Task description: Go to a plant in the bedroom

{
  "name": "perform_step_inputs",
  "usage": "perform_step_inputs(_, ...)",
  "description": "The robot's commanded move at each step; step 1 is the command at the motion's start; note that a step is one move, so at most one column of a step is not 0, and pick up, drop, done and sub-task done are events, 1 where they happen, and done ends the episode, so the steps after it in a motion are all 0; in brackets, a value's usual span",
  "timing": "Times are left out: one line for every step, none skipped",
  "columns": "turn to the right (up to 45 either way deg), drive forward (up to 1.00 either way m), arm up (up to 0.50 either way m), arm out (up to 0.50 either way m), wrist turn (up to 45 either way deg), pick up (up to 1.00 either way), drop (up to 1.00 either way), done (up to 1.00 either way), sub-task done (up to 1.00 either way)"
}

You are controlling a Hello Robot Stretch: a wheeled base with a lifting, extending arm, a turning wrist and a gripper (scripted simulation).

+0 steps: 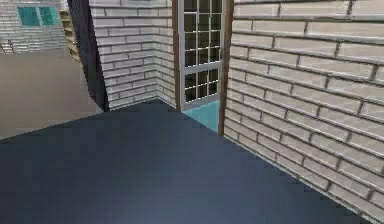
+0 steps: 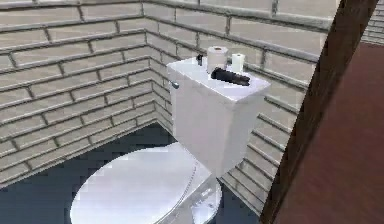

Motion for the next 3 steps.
perform_step_inputs(0.0,1.0,0.0,0.0,0.0,0.0,0.0,0.0,0.0)
perform_step_inputs(0.0,1.0,0.0,0.0,0.0,0.0,0.0,0.0,0.0)
perform_step_inputs(3.0,0.0,0.0,0.0,0.0,0.0,0.0,0.0,0.0)
